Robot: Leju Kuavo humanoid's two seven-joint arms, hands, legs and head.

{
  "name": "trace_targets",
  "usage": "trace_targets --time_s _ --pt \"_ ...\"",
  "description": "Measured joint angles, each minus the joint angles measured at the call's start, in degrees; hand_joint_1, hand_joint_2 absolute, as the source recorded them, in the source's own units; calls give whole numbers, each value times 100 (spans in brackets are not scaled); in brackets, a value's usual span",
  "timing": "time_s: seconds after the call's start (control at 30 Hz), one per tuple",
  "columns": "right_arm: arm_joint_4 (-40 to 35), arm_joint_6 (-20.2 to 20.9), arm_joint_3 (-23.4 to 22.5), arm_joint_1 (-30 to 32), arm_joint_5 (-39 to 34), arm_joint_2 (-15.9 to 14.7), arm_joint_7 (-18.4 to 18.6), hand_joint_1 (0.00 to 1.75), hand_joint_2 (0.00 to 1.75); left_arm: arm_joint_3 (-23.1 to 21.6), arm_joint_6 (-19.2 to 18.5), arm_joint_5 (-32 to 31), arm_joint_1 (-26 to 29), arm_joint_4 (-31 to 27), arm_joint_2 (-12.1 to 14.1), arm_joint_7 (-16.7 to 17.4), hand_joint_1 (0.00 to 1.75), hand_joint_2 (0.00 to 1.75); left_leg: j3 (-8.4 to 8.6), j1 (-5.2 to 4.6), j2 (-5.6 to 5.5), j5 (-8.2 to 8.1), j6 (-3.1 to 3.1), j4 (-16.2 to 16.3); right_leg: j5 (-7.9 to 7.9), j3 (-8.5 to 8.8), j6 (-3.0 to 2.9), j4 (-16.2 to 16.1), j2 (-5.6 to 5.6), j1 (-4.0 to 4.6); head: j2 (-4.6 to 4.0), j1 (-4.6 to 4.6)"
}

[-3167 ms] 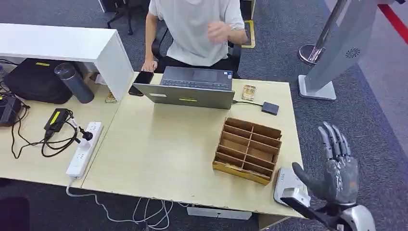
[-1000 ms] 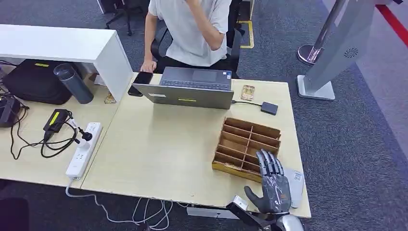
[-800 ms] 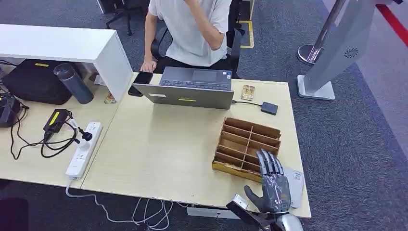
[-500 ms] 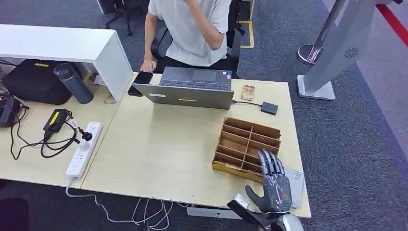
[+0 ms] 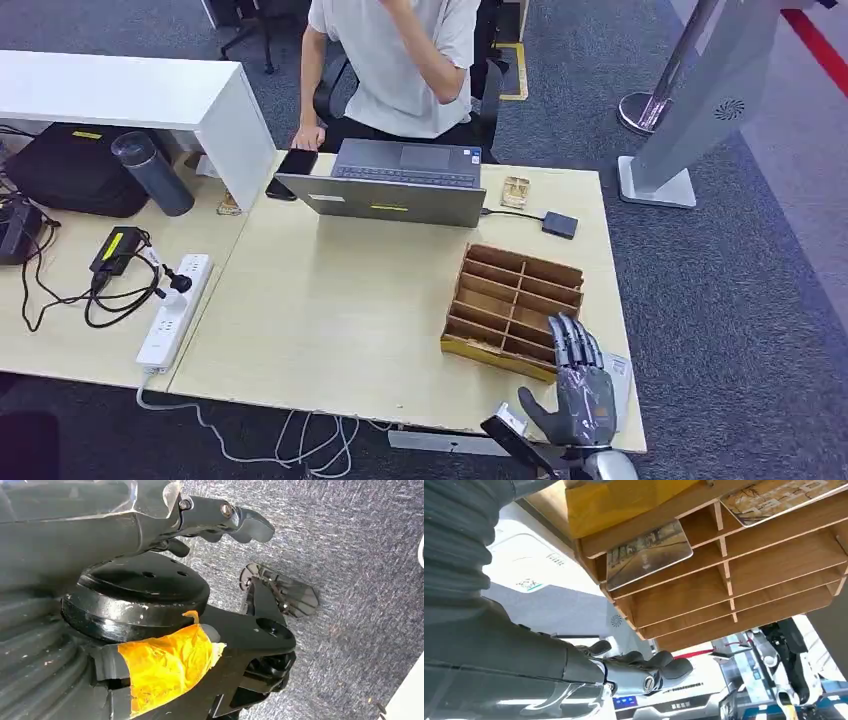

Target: Pass the card to the sensor for recognition and then transmit it.

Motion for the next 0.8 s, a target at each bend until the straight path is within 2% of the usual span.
trace_targets --time_s 0.77,0.8 --pt "190 0 28 -4 -31 9 33 0 175 0 0 18 0 0 0 4 0 175 -1 0 0 0 0 0 0 1 0 0 0 0 0 0" --pt "195 0 28 -6 -31 9 31 120 175 0 0 17 0 0 0 4 0 175 -1 0 0 0 0 0 0 1 0 0 0 0 0 0"
